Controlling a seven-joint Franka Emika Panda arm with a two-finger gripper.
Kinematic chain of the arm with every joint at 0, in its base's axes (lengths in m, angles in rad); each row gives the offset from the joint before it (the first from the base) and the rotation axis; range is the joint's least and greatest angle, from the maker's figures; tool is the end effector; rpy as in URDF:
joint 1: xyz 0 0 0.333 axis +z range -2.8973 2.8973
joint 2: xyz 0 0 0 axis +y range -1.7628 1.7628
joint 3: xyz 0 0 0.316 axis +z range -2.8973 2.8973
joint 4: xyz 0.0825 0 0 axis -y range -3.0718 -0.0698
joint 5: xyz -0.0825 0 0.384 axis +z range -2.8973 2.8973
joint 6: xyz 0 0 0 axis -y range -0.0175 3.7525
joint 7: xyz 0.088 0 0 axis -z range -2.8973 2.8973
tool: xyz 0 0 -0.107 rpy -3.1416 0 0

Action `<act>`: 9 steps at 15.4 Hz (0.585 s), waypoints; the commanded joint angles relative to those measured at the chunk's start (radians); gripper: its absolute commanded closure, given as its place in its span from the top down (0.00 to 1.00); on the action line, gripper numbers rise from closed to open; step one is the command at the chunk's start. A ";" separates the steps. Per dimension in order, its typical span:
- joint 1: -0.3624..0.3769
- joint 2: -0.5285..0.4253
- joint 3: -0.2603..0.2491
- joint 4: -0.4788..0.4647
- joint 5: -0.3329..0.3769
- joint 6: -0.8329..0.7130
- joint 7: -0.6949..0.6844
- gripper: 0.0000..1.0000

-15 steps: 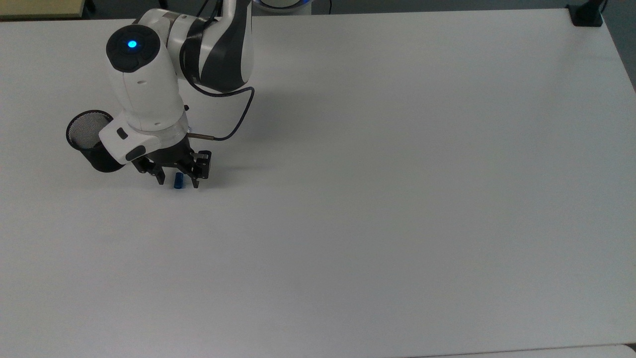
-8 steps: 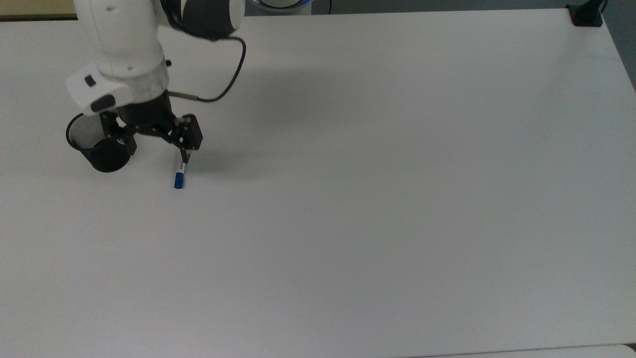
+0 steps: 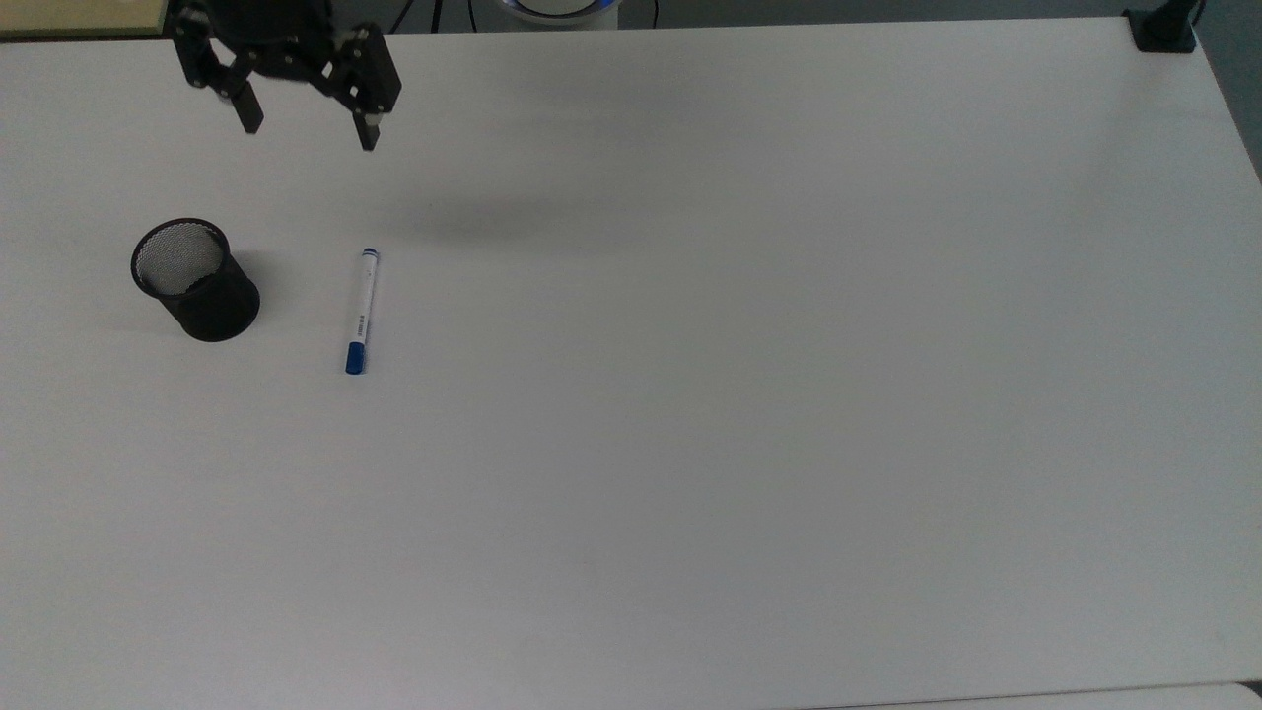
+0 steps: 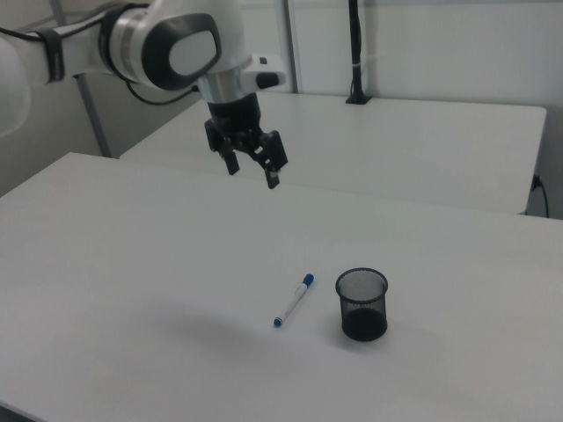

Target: Remove the marker

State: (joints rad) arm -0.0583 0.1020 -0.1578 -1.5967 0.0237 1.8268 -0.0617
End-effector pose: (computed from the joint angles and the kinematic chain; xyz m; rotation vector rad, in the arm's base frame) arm 0.5935 -0.1238 0.5776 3.1148 -0.2451 0.2020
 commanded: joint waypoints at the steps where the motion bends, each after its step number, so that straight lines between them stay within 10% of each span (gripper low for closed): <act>1: 0.049 -0.106 -0.005 -0.038 0.001 -0.113 0.137 1.00; 9: 0.071 -0.134 -0.002 -0.032 0.021 -0.215 0.172 1.00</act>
State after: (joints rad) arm 0.0056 -0.0131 -0.1564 -1.6053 0.0303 1.6141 0.0905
